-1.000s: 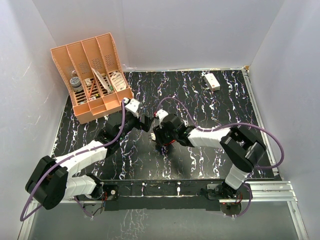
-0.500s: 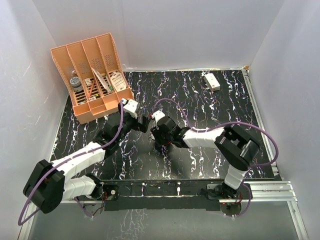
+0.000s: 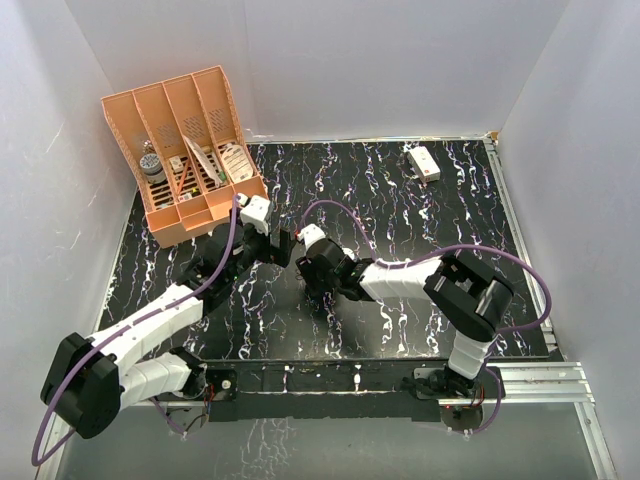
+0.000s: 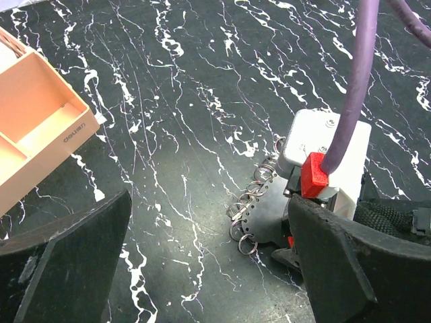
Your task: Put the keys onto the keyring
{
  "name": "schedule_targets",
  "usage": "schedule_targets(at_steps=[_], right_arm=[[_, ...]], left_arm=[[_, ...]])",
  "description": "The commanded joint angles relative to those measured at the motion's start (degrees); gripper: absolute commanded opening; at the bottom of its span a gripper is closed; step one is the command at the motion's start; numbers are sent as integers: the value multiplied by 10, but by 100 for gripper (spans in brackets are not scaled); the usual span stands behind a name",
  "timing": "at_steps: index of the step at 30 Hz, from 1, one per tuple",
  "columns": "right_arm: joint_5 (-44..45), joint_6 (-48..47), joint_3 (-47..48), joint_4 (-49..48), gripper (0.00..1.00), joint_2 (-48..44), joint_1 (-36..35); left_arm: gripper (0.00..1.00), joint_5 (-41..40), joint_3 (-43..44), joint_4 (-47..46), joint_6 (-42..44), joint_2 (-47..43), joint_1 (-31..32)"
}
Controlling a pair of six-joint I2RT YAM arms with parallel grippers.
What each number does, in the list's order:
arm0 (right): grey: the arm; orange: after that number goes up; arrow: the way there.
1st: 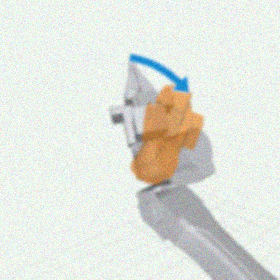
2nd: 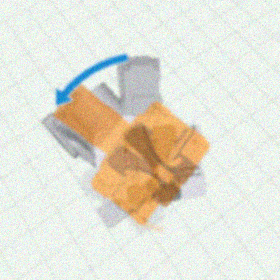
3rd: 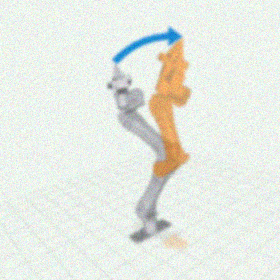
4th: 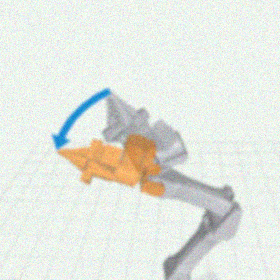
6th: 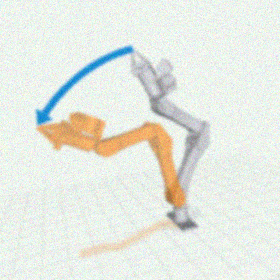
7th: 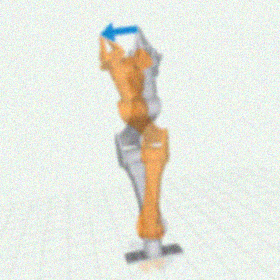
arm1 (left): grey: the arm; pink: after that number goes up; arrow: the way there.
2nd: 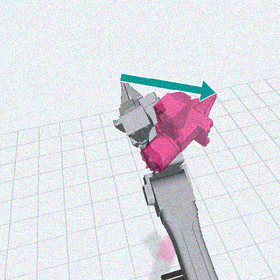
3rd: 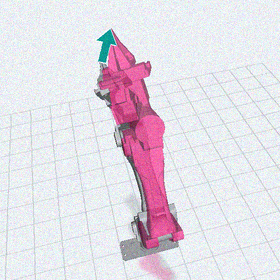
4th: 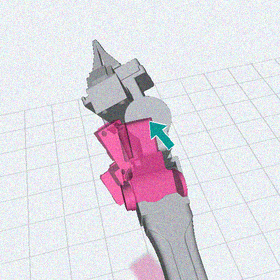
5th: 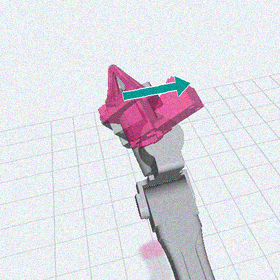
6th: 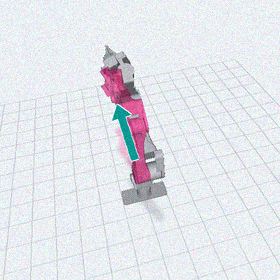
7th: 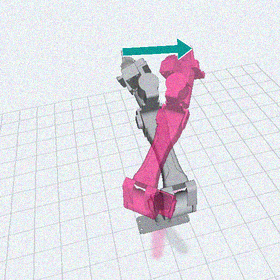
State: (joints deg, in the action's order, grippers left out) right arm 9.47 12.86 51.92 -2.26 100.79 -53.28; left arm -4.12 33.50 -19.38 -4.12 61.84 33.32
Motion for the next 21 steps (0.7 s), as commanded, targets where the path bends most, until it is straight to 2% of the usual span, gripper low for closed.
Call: schedule_targets(at_steps=[1,15,21], right_arm=[[-32,-39,-20,32,41,-7,-43],[-10,-35,-34,38,35,-7,-48],[12,-37,-34,48,20,-7,-48]], left_arm=[[99,-120,47,-45,-10,-22,-33],[99,-162,76,-16,-27,-21,-56],[99,-161,73,-19,-27,-27,-59]])
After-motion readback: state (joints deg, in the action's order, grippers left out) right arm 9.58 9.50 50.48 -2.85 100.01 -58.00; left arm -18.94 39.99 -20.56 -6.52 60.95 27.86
